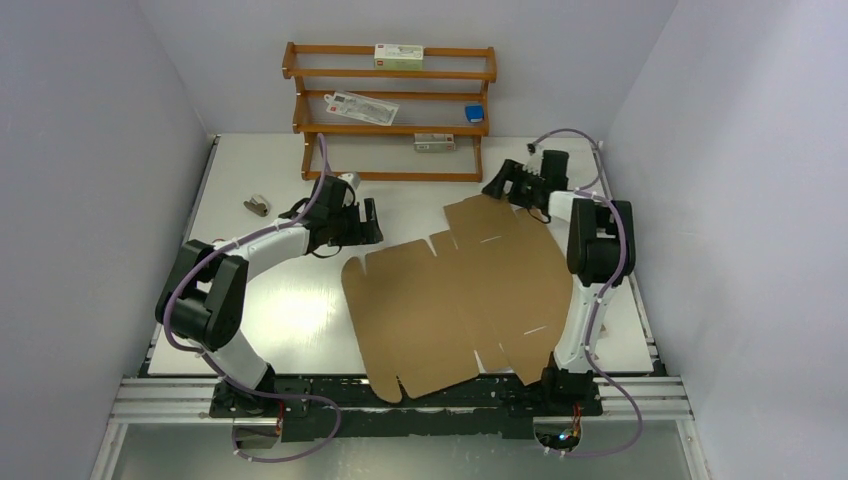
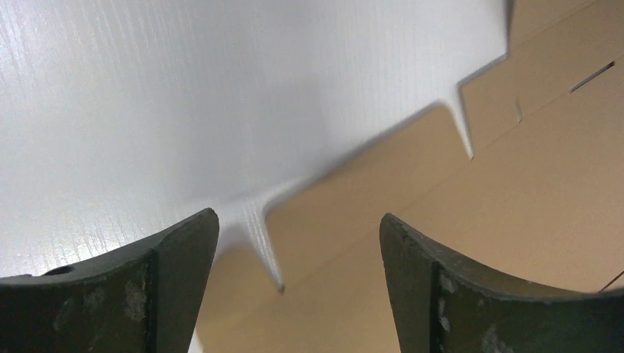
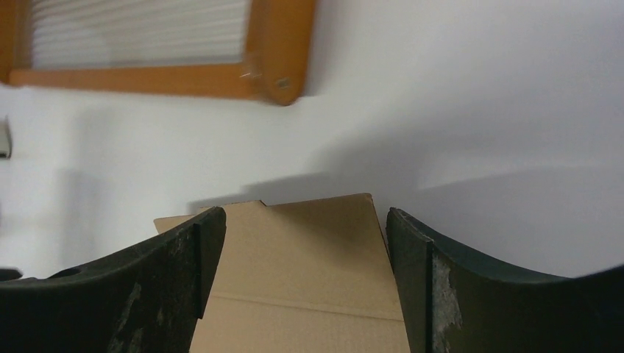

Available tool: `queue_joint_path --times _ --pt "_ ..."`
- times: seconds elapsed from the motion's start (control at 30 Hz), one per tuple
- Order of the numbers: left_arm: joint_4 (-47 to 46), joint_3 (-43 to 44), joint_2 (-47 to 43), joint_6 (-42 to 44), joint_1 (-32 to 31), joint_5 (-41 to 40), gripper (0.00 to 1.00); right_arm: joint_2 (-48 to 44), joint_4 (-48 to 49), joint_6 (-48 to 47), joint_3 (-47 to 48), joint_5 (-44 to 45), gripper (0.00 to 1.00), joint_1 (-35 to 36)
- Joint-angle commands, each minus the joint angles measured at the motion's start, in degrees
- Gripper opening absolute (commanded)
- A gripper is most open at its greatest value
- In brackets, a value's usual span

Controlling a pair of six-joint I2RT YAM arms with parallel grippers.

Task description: Fold the paper box

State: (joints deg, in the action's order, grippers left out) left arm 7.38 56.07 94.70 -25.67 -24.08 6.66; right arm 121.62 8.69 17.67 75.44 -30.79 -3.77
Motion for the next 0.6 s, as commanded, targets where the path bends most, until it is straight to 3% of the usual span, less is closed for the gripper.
queue_joint_path --times 0.0,0.3,0.57 --pt "1.13 2.16 -1.53 1.35 0.34 0.42 0.85 -0.98 -0.48 0.29 0.25 -3.67 0.84 5.88" --pt "-0.52 7.64 3.56 3.02 0.11 8.76 0.83 -2.17 -5.02 -0.43 6.93 -3.34 0.86 12.73" --pt "-0.52 19.4 15.97 5.91 -1.3 15.93 0.81 -14.44 -3.47 0.94 -3.31 4.18 0.9 11.78"
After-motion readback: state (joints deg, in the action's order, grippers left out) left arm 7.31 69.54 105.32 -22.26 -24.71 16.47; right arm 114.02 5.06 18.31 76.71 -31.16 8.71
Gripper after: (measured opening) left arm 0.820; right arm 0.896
